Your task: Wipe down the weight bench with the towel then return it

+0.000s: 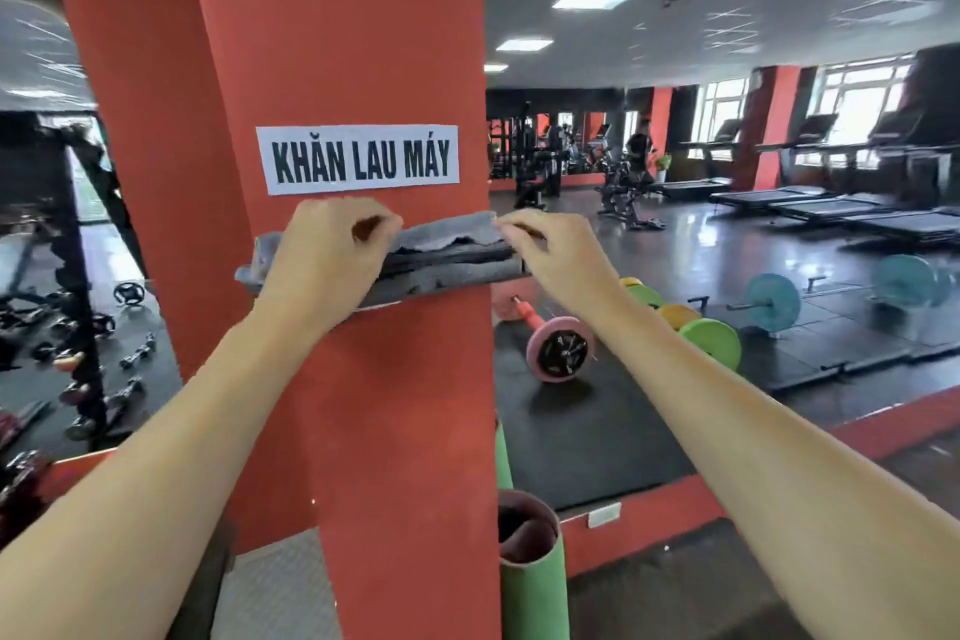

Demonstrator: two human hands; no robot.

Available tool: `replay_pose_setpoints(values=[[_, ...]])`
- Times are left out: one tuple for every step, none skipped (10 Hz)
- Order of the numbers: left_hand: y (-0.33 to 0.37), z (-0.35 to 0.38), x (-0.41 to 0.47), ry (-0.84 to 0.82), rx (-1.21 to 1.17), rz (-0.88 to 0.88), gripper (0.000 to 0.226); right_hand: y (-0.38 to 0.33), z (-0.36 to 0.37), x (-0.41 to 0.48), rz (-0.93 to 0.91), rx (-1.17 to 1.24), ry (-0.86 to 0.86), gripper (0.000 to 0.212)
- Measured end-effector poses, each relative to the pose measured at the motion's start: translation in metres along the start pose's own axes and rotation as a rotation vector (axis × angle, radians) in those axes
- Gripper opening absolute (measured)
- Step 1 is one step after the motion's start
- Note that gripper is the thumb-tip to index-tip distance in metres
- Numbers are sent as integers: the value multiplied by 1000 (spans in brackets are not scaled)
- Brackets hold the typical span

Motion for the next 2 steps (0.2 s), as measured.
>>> replay_pose_setpoints(values=[[43,24,-21,0,-188,157,16,11,-27,-40,47,40,134,23],[72,67,-53,-104,-360,197,14,33,-41,-94,196,74,166,19]])
Point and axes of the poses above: each hand's wrist, its own x-axis towards the middle knuckle, its own z-axis out of the palm, y = z × x, the point moved 3 cm from there along x, towards the middle knuckle, and after that the axes turned 3 degrees about x, right-handed, at the moved point
